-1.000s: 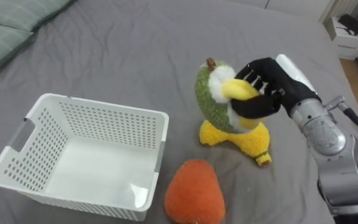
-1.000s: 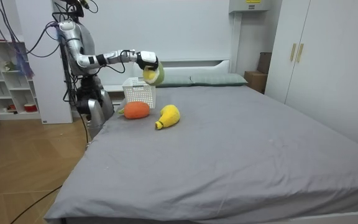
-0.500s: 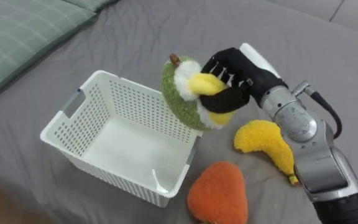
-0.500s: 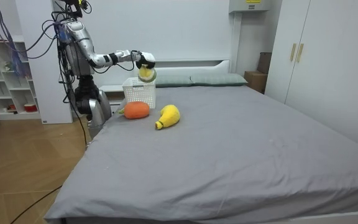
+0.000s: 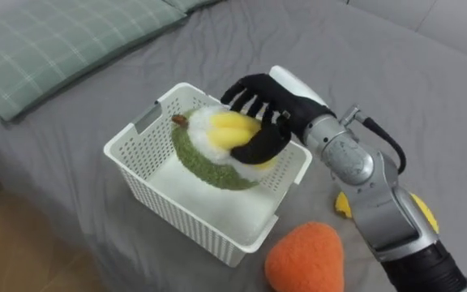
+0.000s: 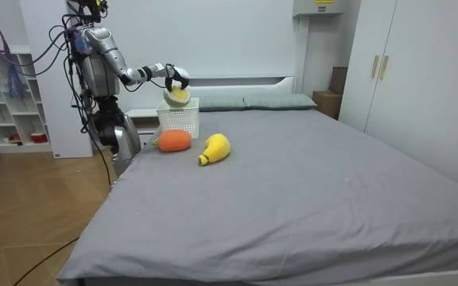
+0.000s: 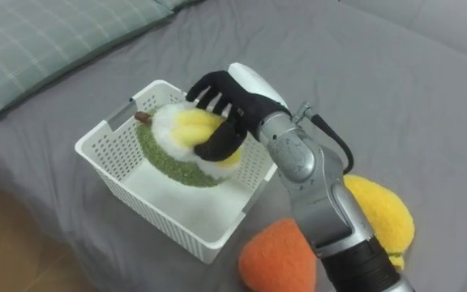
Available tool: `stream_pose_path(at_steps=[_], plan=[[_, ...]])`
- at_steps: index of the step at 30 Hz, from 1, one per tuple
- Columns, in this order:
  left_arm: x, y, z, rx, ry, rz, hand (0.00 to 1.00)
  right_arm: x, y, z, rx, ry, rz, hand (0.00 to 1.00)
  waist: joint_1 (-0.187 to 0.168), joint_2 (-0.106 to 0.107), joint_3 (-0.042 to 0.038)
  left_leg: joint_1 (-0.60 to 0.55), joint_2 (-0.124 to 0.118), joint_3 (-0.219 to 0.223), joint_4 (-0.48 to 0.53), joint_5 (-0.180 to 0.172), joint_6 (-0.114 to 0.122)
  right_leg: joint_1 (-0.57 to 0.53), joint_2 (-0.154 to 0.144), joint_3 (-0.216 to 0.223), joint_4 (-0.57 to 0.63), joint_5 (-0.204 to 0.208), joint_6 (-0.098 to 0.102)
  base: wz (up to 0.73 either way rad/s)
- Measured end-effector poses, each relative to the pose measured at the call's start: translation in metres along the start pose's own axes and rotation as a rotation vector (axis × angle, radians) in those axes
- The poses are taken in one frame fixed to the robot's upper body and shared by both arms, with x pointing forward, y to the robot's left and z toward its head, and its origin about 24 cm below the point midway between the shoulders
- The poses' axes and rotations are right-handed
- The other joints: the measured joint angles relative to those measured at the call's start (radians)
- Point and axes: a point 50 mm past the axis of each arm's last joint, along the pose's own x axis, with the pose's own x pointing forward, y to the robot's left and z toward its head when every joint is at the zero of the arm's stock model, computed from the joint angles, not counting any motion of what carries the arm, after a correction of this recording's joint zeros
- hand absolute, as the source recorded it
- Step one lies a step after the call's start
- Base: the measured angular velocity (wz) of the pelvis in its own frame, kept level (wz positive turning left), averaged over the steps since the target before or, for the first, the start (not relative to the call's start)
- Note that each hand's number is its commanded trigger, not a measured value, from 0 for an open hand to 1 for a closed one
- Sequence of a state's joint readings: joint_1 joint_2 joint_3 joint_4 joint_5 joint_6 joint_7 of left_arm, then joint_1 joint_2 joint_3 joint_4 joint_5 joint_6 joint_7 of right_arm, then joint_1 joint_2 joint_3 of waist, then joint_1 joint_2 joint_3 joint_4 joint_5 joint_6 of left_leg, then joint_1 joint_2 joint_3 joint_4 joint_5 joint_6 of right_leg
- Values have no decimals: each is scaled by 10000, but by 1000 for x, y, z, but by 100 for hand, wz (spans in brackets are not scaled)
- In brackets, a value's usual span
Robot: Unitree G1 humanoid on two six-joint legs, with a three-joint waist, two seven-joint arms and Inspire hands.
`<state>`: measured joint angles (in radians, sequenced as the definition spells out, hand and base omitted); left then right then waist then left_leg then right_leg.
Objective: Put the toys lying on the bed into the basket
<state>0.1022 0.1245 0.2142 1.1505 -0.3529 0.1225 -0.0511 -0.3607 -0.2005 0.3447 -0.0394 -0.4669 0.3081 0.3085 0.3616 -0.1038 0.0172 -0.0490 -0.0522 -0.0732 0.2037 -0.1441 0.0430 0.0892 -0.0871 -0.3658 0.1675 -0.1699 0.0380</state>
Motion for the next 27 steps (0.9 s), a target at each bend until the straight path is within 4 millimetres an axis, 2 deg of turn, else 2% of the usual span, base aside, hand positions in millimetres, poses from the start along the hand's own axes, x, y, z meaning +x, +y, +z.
stream_pose_path(at_steps=[8, 14, 24, 26, 27], plan=[[0, 1, 2, 27, -61, 23, 0, 2, 4, -7, 111, 295, 178, 0, 4, -108, -61, 65, -2, 7, -49, 25, -6, 14, -4, 8, 0, 1, -1, 0], [0, 1, 7, 57, -219, 187, 0, 2, 3, -7, 117, 300, 136, 0, -31, -279, -36, 10, -4, 8, -39, 24, -6, -5, -7, 7, 5, 2, -2, 0], [1, -3, 12, 190, -326, 143, 0, 1, 1, -9, 557, 238, 112, 0, -84, -277, -29, 106, 21, 164, -64, 37, 6, -7, -17, 75, 15, 5, 0, -4], [1, -3, 12, 193, -333, 135, 0, 1, 0, -9, 564, 240, 89, 0, -128, -266, -21, 140, 22, 171, -69, 37, 6, 7, -17, 82, 15, 5, 1, 0], [1, -3, 12, 203, -327, 135, 0, 1, 0, -9, 561, 242, 88, 0, -165, -225, 7, 176, 25, 180, -85, 37, 6, 29, -16, 84, 11, 5, 1, 0]])
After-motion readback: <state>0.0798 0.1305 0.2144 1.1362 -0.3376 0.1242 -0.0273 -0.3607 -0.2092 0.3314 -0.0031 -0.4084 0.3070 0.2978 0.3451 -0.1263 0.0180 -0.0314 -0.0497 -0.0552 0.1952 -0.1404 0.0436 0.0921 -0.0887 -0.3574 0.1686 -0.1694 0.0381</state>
